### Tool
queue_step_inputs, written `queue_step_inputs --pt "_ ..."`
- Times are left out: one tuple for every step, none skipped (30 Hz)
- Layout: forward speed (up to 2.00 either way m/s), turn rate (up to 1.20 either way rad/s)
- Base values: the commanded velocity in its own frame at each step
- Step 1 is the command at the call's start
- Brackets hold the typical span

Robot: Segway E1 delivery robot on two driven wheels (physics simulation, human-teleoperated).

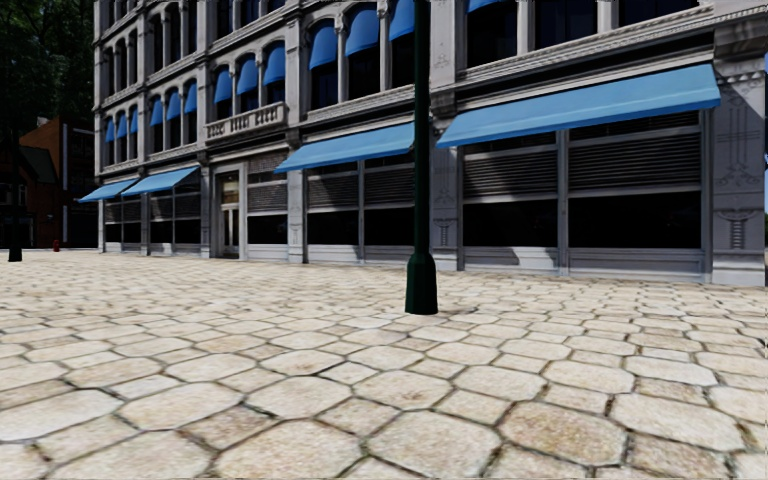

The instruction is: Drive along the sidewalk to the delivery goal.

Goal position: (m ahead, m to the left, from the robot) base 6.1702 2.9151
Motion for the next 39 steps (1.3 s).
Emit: queue_step_inputs --pt "1.57 0.19" --pt "1.57 0.28" --pt "1.57 0.31" --pt "1.57 0.31" --pt "1.57 0.32" --pt "1.57 0.33" --pt "1.57 0.33" --pt "1.57 0.35" --pt "1.57 0.35" --pt "1.57 0.40" --pt "1.57 0.43" --pt "1.57 0.45" --pt "1.57 0.46" --pt "1.57 0.47" --pt "1.57 0.47" --pt "1.57 0.47" --pt "1.57 0.47" --pt "1.57 0.47" --pt "1.57 0.47" --pt "1.57 0.47" --pt "1.57 0.47" --pt "1.57 0.47" --pt "1.57 0.47" --pt "1.57 0.47" --pt "1.57 0.47" --pt "1.57 0.47" --pt "1.57 0.47" --pt "1.57 0.47" --pt "1.57 0.47" --pt "1.57 0.47" --pt "1.57 0.47" --pt "1.57 0.47" --pt "1.57 0.47" --pt "1.57 0.47" --pt "1.57 0.47" --pt "1.57 0.47" --pt "1.57 0.47" --pt "1.57 0.47" --pt "1.57 0.47"
